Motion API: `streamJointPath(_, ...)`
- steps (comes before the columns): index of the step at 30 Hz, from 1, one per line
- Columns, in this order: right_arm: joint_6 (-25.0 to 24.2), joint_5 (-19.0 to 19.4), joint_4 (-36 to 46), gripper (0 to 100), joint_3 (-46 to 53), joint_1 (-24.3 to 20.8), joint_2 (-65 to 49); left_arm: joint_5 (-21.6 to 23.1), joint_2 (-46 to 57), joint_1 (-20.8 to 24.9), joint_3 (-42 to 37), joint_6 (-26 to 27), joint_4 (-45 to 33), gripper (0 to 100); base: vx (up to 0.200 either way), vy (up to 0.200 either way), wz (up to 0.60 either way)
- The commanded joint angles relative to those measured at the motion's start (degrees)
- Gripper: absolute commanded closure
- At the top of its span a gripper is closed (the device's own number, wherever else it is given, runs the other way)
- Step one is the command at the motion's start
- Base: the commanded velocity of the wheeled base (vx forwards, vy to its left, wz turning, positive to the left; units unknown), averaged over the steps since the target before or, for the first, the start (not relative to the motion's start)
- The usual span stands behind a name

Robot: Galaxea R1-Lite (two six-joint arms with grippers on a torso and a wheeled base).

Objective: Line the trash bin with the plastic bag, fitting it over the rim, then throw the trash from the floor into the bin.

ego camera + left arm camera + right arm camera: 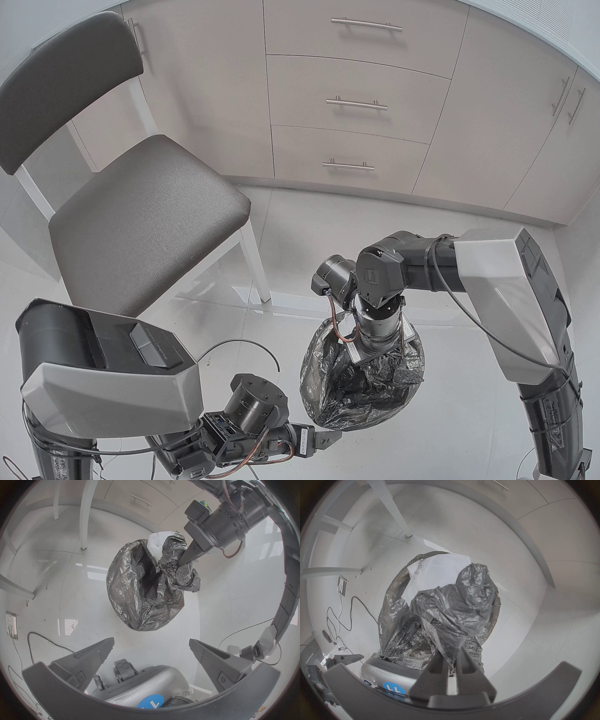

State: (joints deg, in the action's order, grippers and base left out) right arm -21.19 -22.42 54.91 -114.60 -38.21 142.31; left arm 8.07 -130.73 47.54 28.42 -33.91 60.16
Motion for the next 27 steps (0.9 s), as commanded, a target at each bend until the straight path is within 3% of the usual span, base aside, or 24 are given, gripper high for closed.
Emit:
streamJointPath(1, 0.01, 0.01, -0.41, 100, 0.01, 0.24, 0.95, -0.07, -0.14, 0.01, -0.03, -0.01, 0.04, 0, 0.000, 0.000, 0.00)
streamJointPath(19, -0.08, 0.01, -1.12, 100, 0.01, 0.15, 0.86, -0.07, -0.14, 0.01, -0.03, -0.01, 0.04, 0, 0.000, 0.000, 0.00)
streamJointPath(20, -0.17, 0.01, -1.12, 0, 0.01, 0.15, 0.86, -0.07, -0.14, 0.01, -0.03, -0.01, 0.04, 0, 0.000, 0.000, 0.00)
streamJointPath(27, -0.35, 0.01, -1.21, 0, 0.01, 0.15, 0.77, -0.07, -0.14, 0.01, -0.03, -0.01, 0.04, 0, 0.000, 0.000, 0.00)
